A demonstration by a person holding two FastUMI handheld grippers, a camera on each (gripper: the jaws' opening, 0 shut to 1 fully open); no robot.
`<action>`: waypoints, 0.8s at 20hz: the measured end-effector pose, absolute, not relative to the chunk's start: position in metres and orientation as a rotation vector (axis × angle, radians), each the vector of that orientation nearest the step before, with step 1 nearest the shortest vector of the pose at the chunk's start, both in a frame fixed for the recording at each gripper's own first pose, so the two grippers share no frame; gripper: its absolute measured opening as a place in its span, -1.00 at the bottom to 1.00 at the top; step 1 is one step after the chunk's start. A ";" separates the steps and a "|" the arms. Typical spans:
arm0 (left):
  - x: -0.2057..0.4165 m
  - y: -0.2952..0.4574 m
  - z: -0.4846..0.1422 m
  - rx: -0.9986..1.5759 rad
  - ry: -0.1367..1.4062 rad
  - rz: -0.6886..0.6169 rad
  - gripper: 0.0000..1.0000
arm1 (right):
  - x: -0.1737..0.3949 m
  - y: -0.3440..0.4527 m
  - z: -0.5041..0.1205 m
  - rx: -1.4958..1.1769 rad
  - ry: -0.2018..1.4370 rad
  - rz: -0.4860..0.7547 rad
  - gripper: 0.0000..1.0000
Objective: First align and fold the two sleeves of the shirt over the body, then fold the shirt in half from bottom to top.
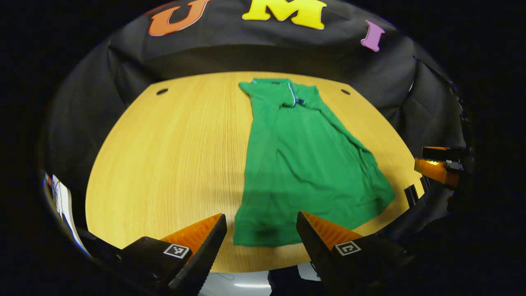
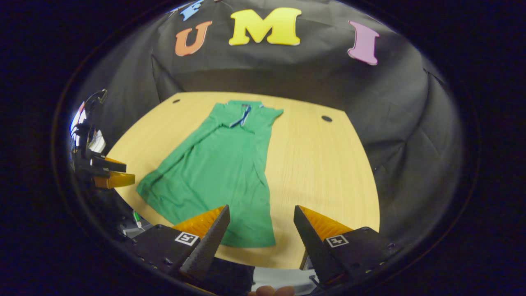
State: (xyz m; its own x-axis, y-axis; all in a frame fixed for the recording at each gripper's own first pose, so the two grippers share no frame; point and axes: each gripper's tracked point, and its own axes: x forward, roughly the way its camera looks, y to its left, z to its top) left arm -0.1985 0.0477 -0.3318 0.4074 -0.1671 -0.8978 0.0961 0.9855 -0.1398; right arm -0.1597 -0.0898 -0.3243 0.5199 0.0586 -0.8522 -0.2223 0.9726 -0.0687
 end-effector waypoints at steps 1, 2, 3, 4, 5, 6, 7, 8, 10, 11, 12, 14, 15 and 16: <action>-0.199 0.052 -0.334 -0.060 1.162 -0.159 1.00 | -0.171 -0.093 -0.341 -0.178 1.068 0.165 0.92; -0.199 0.055 -0.333 -0.046 1.181 -0.163 1.00 | -0.180 -0.095 -0.353 -0.182 1.114 0.163 0.89; -0.197 0.058 -0.332 -0.033 1.191 -0.166 1.00 | -0.182 -0.100 -0.365 -0.186 1.144 0.158 0.93; -0.201 0.057 -0.333 -0.030 1.203 -0.166 1.00 | -0.186 -0.101 -0.372 -0.192 1.175 0.155 0.92; -0.202 0.060 -0.340 -0.032 1.215 -0.165 1.00 | -0.187 -0.100 -0.379 -0.195 1.196 0.154 0.93; -0.200 0.061 -0.340 -0.032 1.222 -0.166 1.00 | -0.188 -0.100 -0.384 -0.200 1.215 0.156 0.93; -0.197 0.061 -0.346 -0.022 1.226 -0.165 1.00 | -0.186 -0.099 -0.389 -0.204 1.224 0.158 0.97; -0.195 0.064 -0.354 -0.009 1.228 -0.163 1.00 | -0.185 -0.100 -0.392 -0.207 1.231 0.160 0.93; -0.192 0.063 -0.358 -0.003 1.237 -0.170 1.00 | -0.181 -0.102 -0.400 -0.222 1.251 0.149 0.93; -0.191 0.063 -0.360 -0.002 1.245 -0.170 1.00 | -0.182 -0.102 -0.403 -0.217 1.267 0.147 0.93; -0.190 0.064 -0.361 0.001 1.254 -0.169 1.00 | -0.183 -0.103 -0.408 -0.209 1.282 0.147 0.93; -0.191 0.063 -0.366 0.003 1.273 -0.163 1.00 | -0.182 -0.105 -0.414 -0.204 1.302 0.143 0.92; -0.191 0.062 -0.368 0.001 1.286 -0.157 1.00 | -0.182 -0.107 -0.417 -0.205 1.310 0.139 0.93; -0.191 0.062 -0.370 -0.003 1.300 -0.153 1.00 | -0.183 -0.109 -0.419 -0.204 1.319 0.131 0.93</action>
